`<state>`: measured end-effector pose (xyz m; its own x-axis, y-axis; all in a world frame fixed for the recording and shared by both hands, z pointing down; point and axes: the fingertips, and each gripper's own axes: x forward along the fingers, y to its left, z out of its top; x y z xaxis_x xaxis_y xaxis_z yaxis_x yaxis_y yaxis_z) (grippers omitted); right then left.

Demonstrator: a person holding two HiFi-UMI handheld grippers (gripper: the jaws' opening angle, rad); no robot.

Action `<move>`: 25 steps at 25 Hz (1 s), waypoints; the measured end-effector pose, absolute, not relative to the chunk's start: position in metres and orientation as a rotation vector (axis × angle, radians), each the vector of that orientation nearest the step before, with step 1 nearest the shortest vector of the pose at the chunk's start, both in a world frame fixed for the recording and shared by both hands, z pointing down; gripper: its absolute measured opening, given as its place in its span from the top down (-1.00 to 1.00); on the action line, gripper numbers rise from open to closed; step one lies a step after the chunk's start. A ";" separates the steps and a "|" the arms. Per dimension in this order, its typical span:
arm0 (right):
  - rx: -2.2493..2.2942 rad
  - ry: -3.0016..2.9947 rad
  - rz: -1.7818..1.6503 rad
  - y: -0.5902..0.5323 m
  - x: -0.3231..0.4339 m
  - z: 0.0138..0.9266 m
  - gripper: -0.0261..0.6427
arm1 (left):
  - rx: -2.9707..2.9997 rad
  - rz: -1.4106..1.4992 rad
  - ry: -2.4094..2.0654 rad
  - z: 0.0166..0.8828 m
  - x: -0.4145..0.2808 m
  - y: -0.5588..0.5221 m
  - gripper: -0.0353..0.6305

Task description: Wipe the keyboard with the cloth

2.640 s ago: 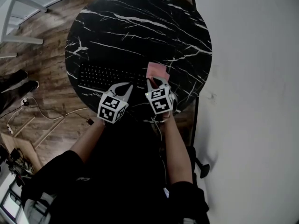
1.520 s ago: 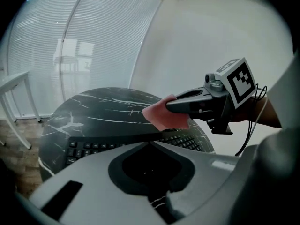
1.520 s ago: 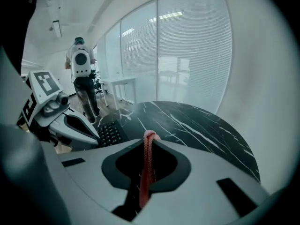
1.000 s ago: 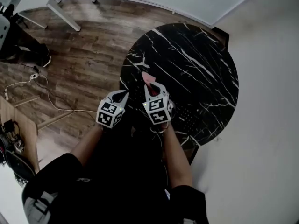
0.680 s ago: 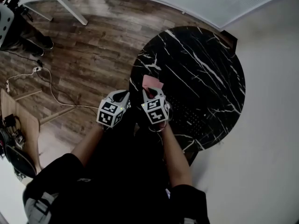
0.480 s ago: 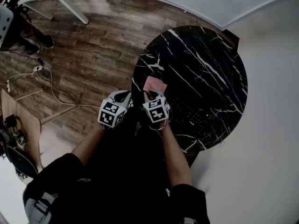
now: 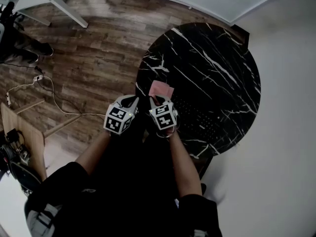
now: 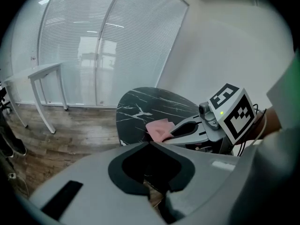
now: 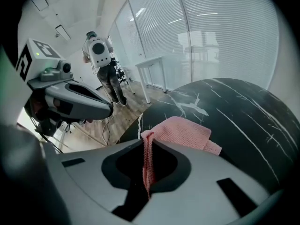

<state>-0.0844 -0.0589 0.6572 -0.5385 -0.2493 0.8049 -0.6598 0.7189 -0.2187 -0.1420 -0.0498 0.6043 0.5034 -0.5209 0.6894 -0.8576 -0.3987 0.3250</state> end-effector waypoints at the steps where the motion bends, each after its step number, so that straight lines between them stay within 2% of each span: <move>1: 0.690 -2.122 0.658 -0.058 -0.082 0.657 0.88 | 2.084 0.652 -1.120 0.604 -0.139 -0.050 0.89; 25: 0.828 -2.084 0.739 -0.019 0.015 0.656 0.88 | 2.177 0.732 -0.947 0.605 -0.032 -0.025 0.89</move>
